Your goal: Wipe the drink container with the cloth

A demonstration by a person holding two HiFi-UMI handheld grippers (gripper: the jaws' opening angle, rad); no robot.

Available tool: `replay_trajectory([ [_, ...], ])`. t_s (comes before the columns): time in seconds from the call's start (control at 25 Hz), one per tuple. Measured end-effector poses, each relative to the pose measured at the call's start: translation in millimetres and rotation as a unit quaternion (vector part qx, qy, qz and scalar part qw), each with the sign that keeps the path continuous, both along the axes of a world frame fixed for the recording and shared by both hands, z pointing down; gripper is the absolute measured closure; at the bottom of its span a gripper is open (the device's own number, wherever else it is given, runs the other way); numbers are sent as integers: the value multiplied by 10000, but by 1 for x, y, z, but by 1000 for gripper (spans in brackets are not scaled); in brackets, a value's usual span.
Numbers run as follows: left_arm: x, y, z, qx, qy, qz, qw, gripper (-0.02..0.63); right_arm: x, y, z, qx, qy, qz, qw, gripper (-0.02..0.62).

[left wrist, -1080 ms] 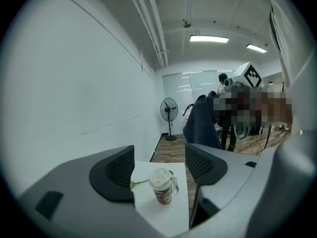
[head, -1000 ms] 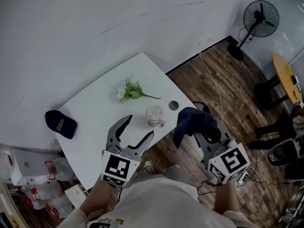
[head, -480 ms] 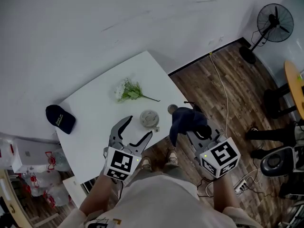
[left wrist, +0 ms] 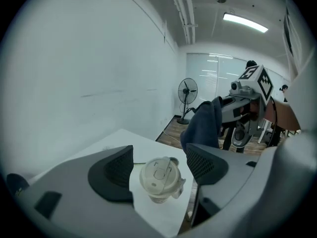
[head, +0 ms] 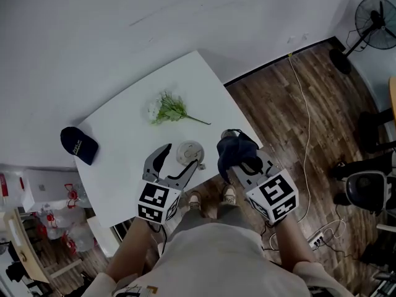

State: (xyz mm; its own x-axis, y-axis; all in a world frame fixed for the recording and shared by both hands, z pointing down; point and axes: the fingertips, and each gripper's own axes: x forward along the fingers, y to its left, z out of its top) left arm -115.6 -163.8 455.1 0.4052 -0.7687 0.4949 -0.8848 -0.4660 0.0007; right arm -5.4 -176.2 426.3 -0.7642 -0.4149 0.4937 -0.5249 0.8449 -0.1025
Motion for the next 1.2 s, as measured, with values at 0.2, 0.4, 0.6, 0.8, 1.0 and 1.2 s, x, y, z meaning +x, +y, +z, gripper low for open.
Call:
replay_trajectory([
  [0.2, 5, -11, 31, -303, -231, 75, 9992, 273, -17, -9, 28, -238, 86, -296, 9992, 552],
  [0.4, 12, -16, 57, -532, -349, 161, 9978, 273, -32, -15, 58, -464, 223, -484, 9975, 552],
  [0.6, 12, -19, 69, -620, -212, 64, 9978, 273, -33, -14, 106, -1061, 264, -488, 9928, 552],
  [0.8, 11, -20, 67, -417, -99, -65, 9991, 273, -41, -8, 143, -1379, 154, -542, 9888, 552],
  [1.0, 13, -21, 67, -286, -98, -11, 9995, 268, -59, -11, 187, -1557, 54, -548, 9863, 552],
  [1.2, 12, -20, 68, -253, -55, -54, 9996, 268, -69, -17, 229, -1327, 434, -616, 9883, 552],
])
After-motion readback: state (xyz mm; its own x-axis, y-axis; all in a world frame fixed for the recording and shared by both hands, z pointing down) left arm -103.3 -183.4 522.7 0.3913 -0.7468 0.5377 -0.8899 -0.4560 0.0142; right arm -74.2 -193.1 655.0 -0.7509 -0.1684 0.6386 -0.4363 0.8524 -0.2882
